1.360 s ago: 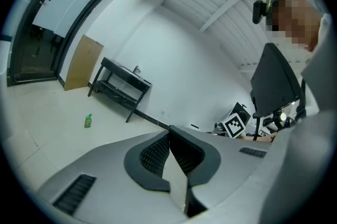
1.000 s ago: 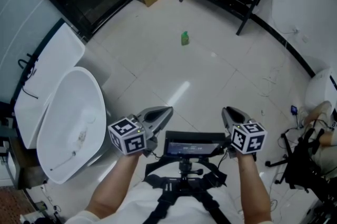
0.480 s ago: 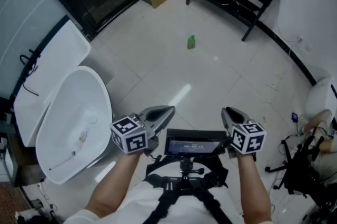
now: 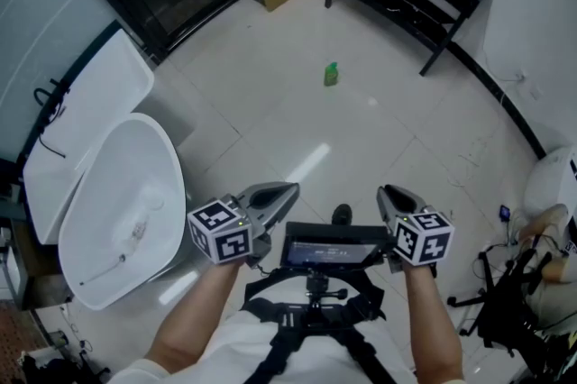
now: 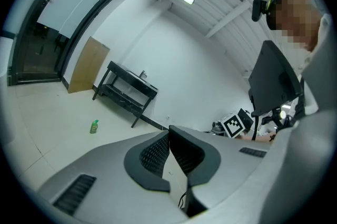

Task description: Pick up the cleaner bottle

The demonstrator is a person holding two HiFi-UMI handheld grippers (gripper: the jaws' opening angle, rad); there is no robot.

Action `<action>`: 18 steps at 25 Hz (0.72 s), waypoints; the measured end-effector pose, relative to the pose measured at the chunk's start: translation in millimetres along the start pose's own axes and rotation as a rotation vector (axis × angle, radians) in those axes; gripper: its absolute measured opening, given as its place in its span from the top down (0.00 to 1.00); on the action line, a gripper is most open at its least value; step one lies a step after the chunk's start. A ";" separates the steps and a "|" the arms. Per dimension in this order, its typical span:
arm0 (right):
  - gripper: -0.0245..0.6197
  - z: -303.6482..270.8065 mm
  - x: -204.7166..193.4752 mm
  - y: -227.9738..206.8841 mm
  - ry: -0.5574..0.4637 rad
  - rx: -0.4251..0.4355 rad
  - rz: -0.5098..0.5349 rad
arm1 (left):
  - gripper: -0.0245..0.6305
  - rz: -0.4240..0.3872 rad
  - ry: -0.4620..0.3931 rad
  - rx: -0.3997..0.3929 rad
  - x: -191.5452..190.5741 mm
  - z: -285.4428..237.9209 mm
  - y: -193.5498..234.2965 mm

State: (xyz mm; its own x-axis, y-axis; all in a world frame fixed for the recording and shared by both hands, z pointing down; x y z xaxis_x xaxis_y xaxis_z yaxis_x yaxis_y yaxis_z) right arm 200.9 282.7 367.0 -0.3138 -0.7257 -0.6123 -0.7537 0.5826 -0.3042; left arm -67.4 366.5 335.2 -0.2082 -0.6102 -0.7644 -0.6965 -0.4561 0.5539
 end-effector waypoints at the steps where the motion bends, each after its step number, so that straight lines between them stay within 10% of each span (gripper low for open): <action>1: 0.87 -2.9 5.2 -6.5 0.004 0.003 0.002 | 0.96 0.003 -0.003 0.003 3.3 -6.1 2.3; 18: 0.87 -36.0 104.4 -112.7 0.010 0.028 0.029 | 0.96 0.010 -0.015 0.030 87.0 -121.9 37.2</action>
State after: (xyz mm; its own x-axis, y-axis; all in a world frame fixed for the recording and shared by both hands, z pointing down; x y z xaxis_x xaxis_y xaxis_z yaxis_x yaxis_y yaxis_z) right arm 232.3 128.1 363.7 -0.3413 -0.7117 -0.6140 -0.7277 0.6135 -0.3067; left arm -27.8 217.4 329.5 -0.2255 -0.6046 -0.7640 -0.7148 -0.4302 0.5514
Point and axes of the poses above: the fingertips, and each gripper's own axes: z backward along the fingers, y to its left, x out of its top, the point moved 8 cm from there along z, backward along the fingers, and after that the axes turned 8 degrees about y, right-handed, at the moved point
